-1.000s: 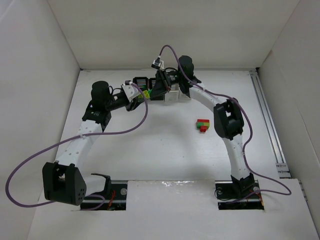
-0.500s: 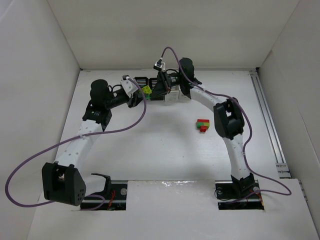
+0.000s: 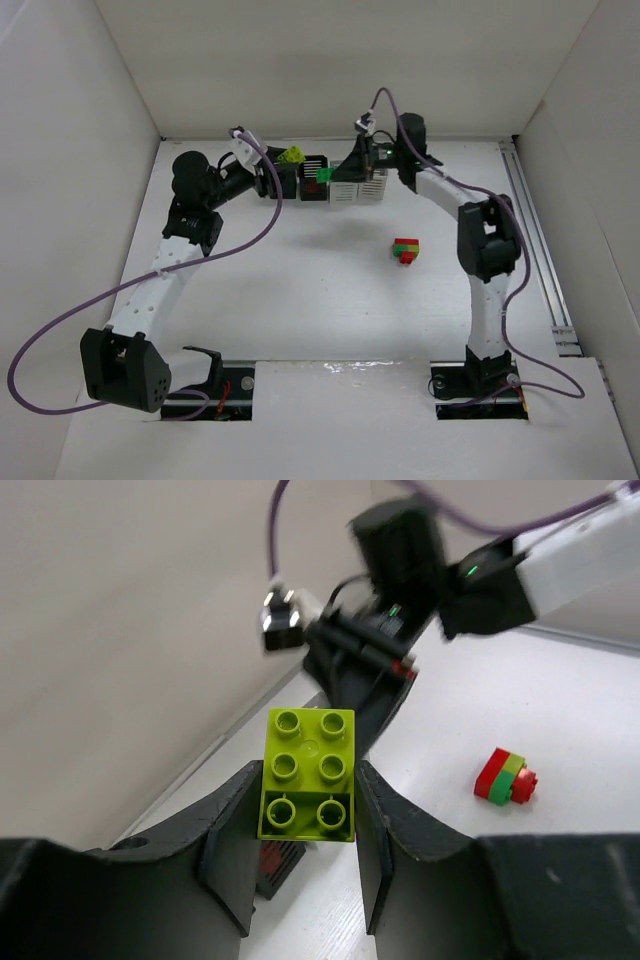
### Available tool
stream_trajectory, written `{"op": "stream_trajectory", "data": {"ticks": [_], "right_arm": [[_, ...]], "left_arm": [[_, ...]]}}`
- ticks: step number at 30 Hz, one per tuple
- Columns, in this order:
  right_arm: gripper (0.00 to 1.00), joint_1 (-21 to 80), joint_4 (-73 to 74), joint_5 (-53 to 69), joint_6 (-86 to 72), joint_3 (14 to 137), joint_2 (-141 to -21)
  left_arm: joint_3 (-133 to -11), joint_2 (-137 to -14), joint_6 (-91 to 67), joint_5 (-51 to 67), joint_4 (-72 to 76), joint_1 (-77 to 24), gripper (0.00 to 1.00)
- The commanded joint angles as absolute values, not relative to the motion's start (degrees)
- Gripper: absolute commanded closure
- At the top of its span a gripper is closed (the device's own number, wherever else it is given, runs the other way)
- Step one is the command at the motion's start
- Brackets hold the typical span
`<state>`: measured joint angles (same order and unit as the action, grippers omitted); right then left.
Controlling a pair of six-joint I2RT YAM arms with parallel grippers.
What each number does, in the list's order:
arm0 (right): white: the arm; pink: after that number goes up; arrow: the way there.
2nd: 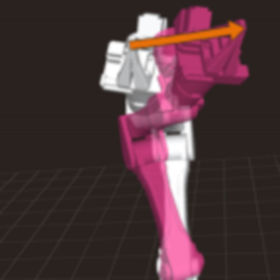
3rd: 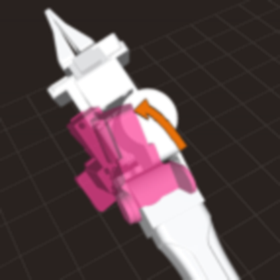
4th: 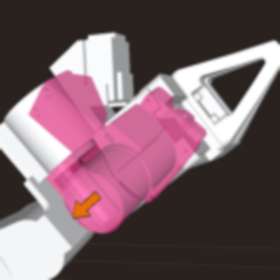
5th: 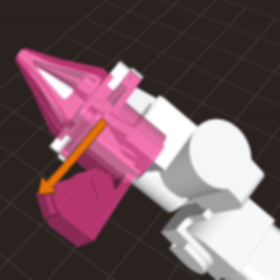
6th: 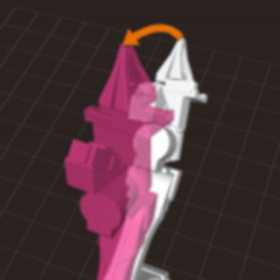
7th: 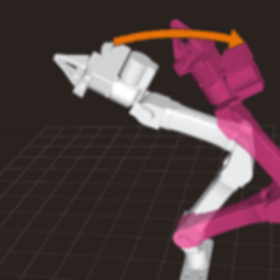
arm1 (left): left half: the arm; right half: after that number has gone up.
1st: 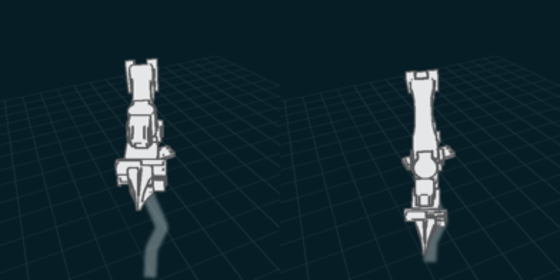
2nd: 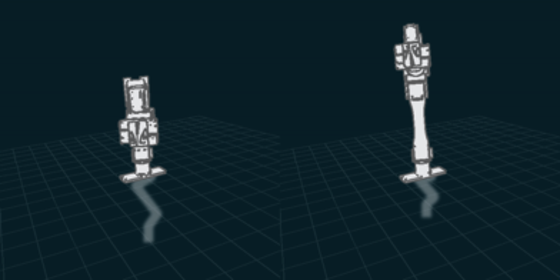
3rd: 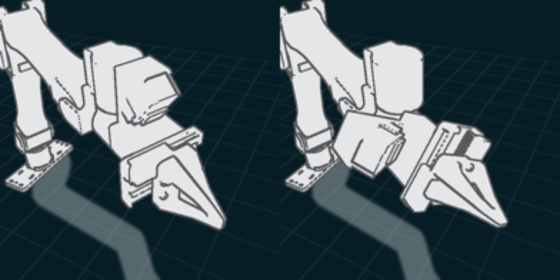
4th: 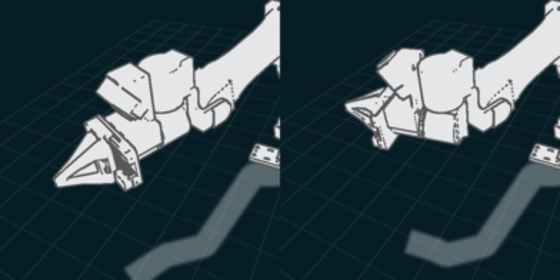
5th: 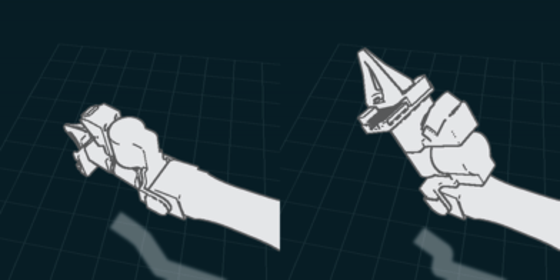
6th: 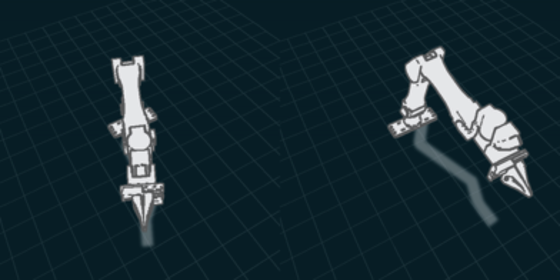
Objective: Sort the legos into containers by color
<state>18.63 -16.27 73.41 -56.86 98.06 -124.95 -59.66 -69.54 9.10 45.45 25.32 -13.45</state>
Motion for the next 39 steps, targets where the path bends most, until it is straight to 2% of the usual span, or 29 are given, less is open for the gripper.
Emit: {"op": "stream_trajectory", "data": {"ticks": [1, 4, 7, 10, 14, 18, 26, 30, 39], "right_arm": [[1.0, 14.9, -9.2, 65.9, -49.2, 97.0, -112.1], [1.0, 12.4, -3.0, 60.7, -45.5, 95.3, -106.4], [1.0, 11.9, 12.3, 51.7, -30.2, 96.2, -102.8], [1.0, 11.3, 19.4, 45.1, -20.5, 97.6, -101.5], [1.0, 11.3, 21.4, 36.0, -14.3, 97.0, -98.9], [1.0, 10.7, 22.1, 31.9, -11.4, 95.1, -96.9], [1.0, 9.7, 23.2, 29.8, -8.4, 94.6, -95.7], [1.0, 9.1, 23.7, 29.3, -7.1, 94.6, -95.7], [1.0, 8.1, 24.3, 29.3, -6.6, 95.7, -96.3]], "left_arm": [[-61.8, -68.3, 1.3, 40.4, 31.3, -13.7, 1.0], [-62.3, -70.9, -2.5, 34.0, 31.3, -14.2, 1.0], [-64.6, -75.0, -5.2, 30.1, 27.5, -14.2, 1.0], [-69.9, -81.1, -5.7, 29.4, 20.8, -15.3, 1.0], [-78.3, -89.4, -6.3, 31.5, 14.0, -16.6, 1.0], [-86.6, -97.4, -7.4, 32.9, 9.9, -17.7, 1.0], [-105.4, -112.9, -2.9, 26.8, -2.4, -23.9, 1.0], [-109.9, -119.2, -2.3, 23.8, -3.7, -25.8, 1.0], [-114.0, -125.2, -1.1, 17.2, -4.7, -26.5, 1.0]]}}
